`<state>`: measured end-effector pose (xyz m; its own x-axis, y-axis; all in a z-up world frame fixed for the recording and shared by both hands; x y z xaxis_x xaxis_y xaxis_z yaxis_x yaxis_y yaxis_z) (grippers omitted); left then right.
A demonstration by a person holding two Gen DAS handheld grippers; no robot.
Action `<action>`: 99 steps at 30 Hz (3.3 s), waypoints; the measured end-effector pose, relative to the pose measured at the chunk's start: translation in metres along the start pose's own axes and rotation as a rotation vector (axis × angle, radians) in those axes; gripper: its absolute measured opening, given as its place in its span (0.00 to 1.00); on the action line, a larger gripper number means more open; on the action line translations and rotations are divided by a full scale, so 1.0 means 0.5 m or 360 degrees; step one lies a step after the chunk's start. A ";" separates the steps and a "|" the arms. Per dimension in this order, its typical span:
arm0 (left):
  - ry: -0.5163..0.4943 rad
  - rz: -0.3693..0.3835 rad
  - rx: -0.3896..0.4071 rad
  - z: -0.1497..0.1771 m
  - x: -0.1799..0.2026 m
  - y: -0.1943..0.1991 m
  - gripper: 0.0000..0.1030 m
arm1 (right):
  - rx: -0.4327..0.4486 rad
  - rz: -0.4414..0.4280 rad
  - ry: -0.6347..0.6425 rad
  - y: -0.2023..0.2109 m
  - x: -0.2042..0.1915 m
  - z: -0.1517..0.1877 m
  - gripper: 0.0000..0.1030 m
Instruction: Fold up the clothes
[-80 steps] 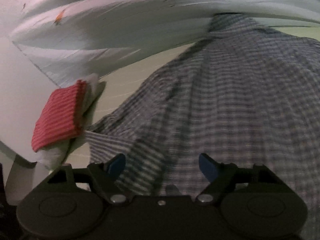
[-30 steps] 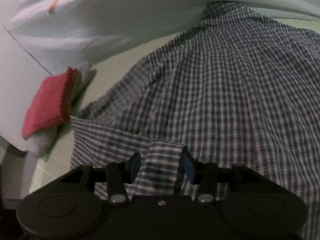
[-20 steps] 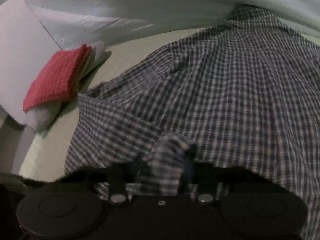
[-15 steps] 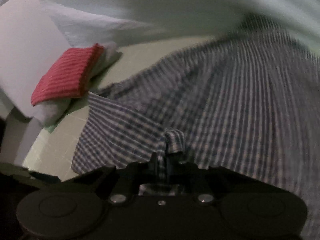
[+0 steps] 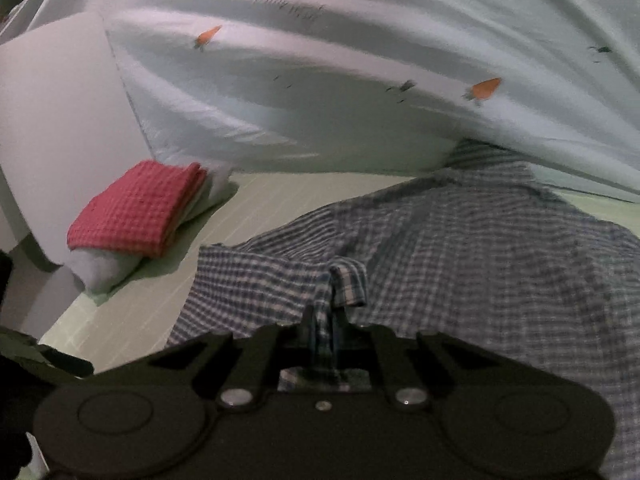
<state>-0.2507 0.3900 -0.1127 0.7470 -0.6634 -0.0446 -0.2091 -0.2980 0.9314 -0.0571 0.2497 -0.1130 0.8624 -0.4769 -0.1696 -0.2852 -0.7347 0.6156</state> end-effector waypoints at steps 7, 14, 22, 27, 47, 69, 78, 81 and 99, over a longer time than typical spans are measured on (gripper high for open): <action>0.0077 0.0039 0.0143 -0.044 0.122 0.025 1.00 | 0.0036 0.0050 -0.0016 0.088 0.107 0.004 0.07; 0.0078 0.0061 0.0337 -0.016 0.267 0.107 1.00 | 0.0062 0.0100 -0.0126 0.163 0.267 0.016 0.07; 0.0105 0.0002 0.0415 0.047 0.390 0.149 1.00 | 0.0114 0.0148 -0.0245 0.212 0.433 0.028 0.07; 0.0169 -0.0040 0.0437 0.070 0.447 0.157 1.00 | 0.0153 0.0181 -0.0292 0.231 0.533 0.029 0.07; 0.0272 -0.0173 0.0392 0.081 0.489 0.151 1.00 | 0.0095 0.0643 -0.0684 0.228 0.769 0.085 0.84; 0.0247 -0.0140 0.0300 0.169 0.190 0.115 1.00 | -0.0086 0.0413 -0.0531 0.161 0.356 0.145 0.99; 0.0005 -0.0035 0.0375 0.128 -0.038 0.105 1.00 | -0.0229 0.0297 -0.0693 0.063 0.070 0.199 0.85; -0.0064 -0.0046 0.0404 0.115 -0.097 0.097 1.00 | -0.0256 0.0215 -0.0770 0.031 -0.008 0.220 0.65; -0.0214 0.0045 0.0364 0.122 -0.209 0.065 1.00 | -0.0319 0.0190 -0.0811 0.006 -0.151 0.252 0.02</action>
<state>-0.3743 0.4078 -0.0998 0.6513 -0.7544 -0.0816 -0.3773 -0.4153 0.8277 -0.1757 0.2224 -0.1952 0.5037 -0.7607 -0.4095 -0.2406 -0.5787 0.7792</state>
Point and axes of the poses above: each gripper's, at about its wrist camera, not at the fingertips, and y roughly against the way its jaws point, x to its right, z to its underside, the point moved 1 cm from there along -y, roughly the way its jaws point, and after that the axes turned 2 degrees about -x, right-handed, at the moved point
